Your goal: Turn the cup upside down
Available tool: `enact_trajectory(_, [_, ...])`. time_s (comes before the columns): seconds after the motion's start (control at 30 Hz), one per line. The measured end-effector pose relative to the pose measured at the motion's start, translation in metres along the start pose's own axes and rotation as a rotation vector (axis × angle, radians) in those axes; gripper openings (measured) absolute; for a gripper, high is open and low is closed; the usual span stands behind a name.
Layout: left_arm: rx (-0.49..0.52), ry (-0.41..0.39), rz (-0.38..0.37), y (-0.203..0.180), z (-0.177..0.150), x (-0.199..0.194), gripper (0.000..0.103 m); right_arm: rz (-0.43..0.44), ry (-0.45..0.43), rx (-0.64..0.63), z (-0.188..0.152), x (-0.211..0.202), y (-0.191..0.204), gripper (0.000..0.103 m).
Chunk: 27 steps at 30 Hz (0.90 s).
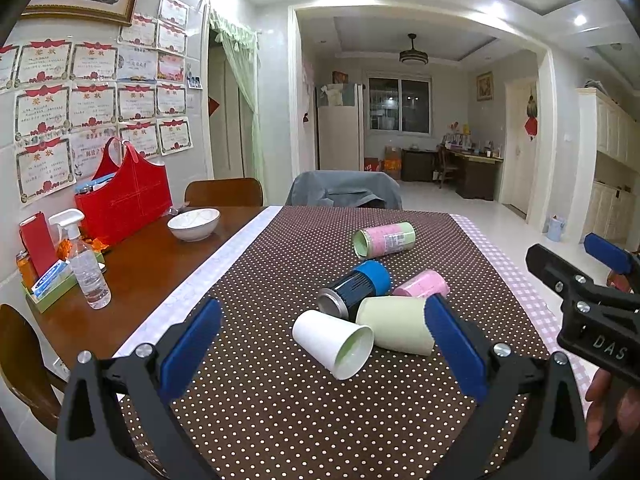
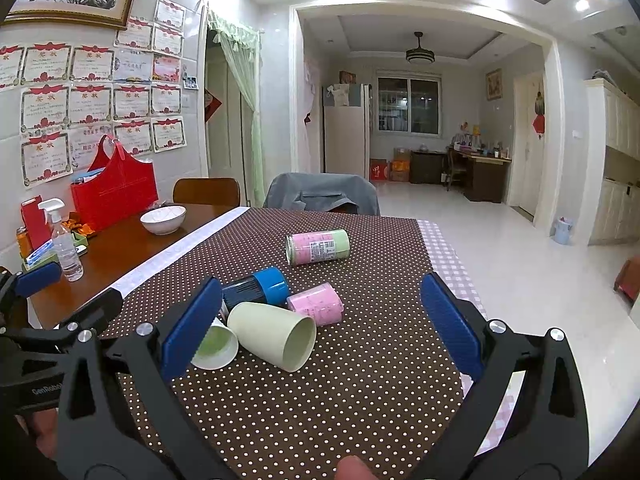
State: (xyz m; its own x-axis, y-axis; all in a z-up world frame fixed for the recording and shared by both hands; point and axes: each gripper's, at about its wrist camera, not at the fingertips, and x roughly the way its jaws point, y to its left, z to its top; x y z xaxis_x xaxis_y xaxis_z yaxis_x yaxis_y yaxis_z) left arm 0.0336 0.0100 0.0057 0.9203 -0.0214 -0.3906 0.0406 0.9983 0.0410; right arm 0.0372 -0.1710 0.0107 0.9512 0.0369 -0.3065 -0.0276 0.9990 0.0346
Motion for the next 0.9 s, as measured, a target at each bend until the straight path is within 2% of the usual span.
enact_trajectory(0.47, [0.014, 0.047, 0.010, 0.003, 0.016, 0.035, 0.099, 0.006, 0.058, -0.011, 0.009, 0.036, -0.001, 0.097])
enact_trajectory(0.9, [0.054, 0.153, -0.018, -0.013, 0.060, 0.116, 0.099, 0.000, 0.171, 0.020, 0.037, 0.109, -0.026, 0.097])
